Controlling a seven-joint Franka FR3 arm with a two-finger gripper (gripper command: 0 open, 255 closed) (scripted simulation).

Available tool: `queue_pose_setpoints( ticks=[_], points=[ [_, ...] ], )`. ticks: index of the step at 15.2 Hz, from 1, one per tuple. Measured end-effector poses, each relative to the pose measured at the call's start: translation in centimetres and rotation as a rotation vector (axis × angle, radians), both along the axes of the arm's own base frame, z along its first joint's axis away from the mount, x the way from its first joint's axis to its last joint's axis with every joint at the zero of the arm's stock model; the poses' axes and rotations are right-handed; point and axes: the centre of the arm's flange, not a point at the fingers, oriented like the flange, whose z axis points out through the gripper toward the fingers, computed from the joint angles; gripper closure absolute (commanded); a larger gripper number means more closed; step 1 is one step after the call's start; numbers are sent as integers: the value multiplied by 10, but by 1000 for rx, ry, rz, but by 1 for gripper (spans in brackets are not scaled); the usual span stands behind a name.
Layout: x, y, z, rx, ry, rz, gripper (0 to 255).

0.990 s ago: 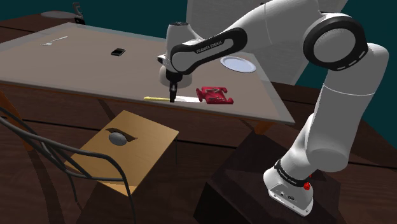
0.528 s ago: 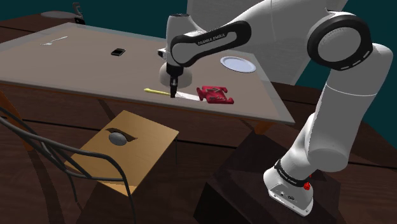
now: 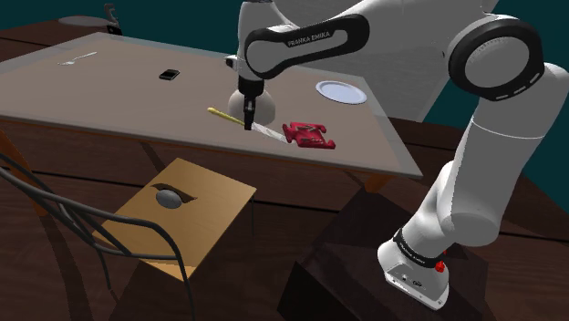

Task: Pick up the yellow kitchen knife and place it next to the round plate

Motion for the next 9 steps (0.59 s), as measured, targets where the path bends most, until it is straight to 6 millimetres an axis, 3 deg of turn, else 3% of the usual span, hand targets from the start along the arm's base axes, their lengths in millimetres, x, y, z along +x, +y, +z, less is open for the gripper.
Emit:
queue_pose_setpoints(
  ticks=[4,9],
  points=[
    [0,-8,14,0,0,0,255],
    [-14,-65,17,0,0,-1,255]
  ],
)
